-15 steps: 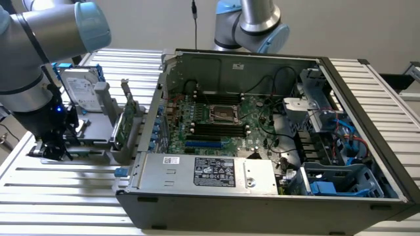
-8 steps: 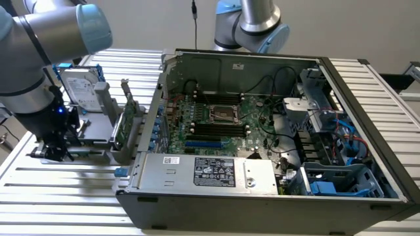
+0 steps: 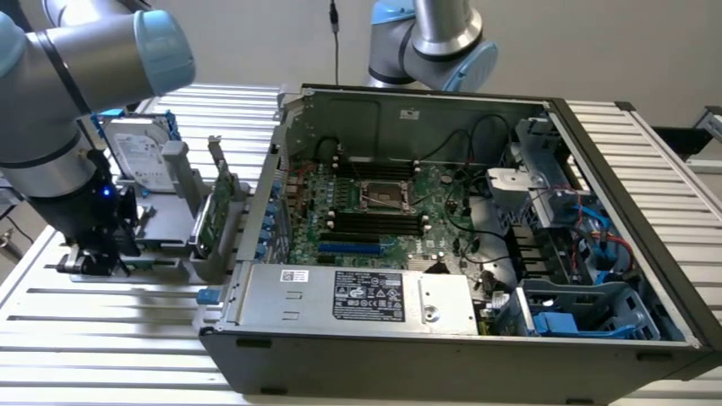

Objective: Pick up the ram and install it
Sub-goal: 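Pick up the ram and move it above insertion slot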

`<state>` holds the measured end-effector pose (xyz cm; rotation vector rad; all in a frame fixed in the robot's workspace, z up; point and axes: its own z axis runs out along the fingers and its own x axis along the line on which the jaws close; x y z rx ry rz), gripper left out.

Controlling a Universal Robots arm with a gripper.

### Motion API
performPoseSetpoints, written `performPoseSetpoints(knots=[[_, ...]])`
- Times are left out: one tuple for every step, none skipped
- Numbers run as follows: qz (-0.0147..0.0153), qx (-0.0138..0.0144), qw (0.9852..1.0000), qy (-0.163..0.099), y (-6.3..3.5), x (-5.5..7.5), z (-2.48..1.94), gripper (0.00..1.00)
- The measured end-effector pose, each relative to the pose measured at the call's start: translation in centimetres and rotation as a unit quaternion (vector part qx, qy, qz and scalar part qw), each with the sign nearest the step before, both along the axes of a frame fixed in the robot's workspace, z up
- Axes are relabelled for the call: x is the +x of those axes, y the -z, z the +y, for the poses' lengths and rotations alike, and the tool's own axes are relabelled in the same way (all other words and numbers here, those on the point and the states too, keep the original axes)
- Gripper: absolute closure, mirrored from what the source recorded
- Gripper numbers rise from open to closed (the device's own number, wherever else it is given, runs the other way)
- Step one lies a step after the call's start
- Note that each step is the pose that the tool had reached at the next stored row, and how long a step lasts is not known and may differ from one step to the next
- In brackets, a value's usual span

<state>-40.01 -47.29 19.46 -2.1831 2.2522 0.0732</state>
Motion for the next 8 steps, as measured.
performPoseSetpoints(knots=[[0.0000,0.0000,1.0000,0.000,0.01,0.03,0.00,0.67],[0.0000,0.0000,1.0000,0.000,0.01,0.06,0.00,0.67],[-0.0001,0.0000,1.0000,0.000,0.01,0.10,0.00,0.67],[0.0000,0.0000,1.0000,0.000,0.01,0.13,0.00,0.73],[0.0000,0.0000,1.0000,0.000,0.00,0.17,0.00,0.73],[0.0001,0.0000,1.0000,0.000,0.00,0.19,0.00,0.73],[0.0001,0.0000,1.0000,0.000,0.01,0.20,0.00,0.73],[0.0002,0.0000,1.0000,0.000,0.00,0.21,0.00,0.73]])
